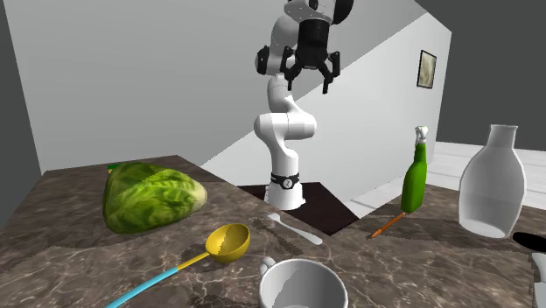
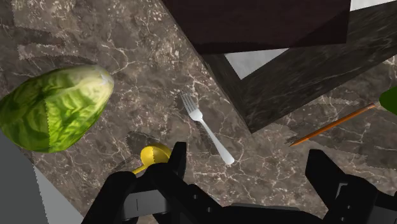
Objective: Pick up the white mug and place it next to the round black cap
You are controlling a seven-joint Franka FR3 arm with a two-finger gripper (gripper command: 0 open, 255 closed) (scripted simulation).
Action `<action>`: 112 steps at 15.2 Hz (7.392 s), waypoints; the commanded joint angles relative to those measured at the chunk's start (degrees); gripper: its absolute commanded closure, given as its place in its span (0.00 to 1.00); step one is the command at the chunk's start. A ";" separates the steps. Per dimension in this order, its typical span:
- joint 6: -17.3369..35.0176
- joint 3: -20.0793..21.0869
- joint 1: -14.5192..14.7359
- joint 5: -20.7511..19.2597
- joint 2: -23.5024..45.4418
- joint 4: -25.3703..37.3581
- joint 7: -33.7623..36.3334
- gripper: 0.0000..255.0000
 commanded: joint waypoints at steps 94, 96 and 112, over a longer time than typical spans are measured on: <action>17.19 -2.38 0.39 0.77 63.00 43.02 1.08 1.00; 17.81 -1.54 1.85 0.61 61.15 40.45 3.42 1.00; 19.30 6.81 13.31 0.43 54.01 30.92 23.36 1.00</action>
